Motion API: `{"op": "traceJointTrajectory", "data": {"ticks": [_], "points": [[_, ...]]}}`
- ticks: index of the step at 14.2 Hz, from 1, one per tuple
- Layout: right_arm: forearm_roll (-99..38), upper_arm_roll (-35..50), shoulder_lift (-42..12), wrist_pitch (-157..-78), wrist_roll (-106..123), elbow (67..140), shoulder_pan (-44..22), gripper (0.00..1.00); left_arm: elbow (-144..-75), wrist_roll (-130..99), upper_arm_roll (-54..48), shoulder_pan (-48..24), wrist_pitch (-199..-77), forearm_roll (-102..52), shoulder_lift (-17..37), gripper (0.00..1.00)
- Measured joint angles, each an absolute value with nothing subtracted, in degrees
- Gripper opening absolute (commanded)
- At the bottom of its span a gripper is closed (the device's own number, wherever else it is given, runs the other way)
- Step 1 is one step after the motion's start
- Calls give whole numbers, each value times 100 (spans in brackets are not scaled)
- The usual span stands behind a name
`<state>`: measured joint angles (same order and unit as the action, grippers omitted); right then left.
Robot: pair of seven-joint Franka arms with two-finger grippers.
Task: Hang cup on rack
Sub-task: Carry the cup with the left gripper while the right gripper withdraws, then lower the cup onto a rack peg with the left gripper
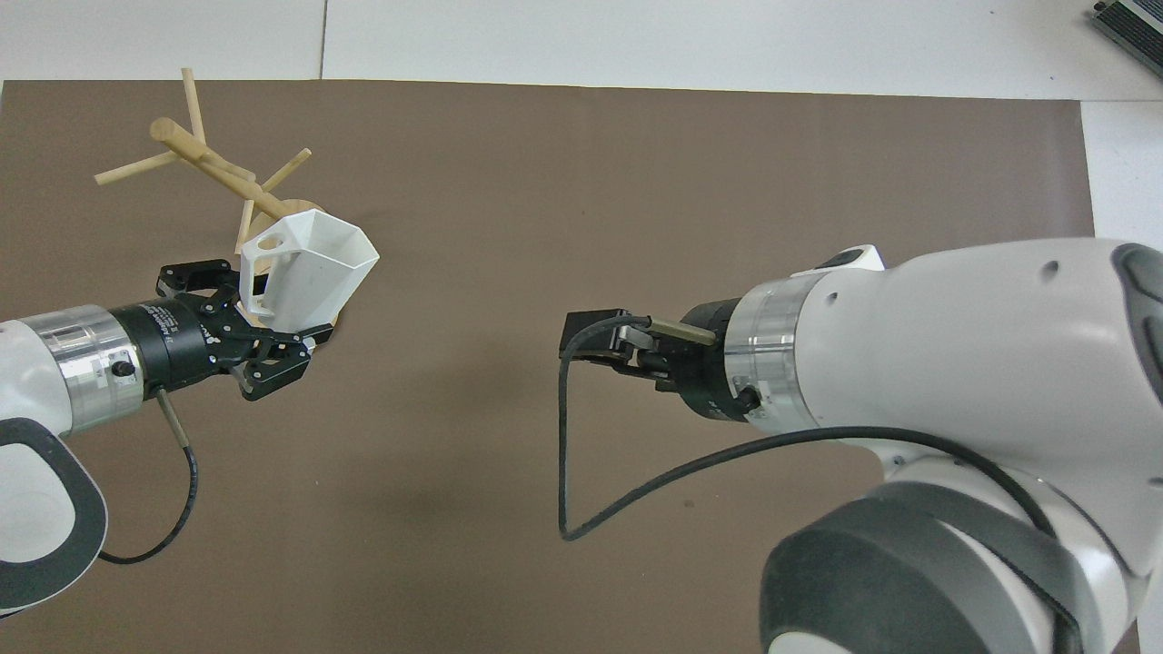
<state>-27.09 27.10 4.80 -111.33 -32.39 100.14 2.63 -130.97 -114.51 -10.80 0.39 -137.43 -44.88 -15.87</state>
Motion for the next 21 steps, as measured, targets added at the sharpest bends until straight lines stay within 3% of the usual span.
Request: {"op": "traceJointTrajectory", "data": {"ticks": [13, 21], "points": [[-1399, 837, 391, -11117, -421, 10108, 336, 100, -13070, -11895, -1101, -303, -15076, -4488, -1058, 0], [-1210, -79, 389, -11114, 1222, 10184, 338, 100, -12601, -12326, -1093, -328, -15739, -4488, -191, 0]]}}
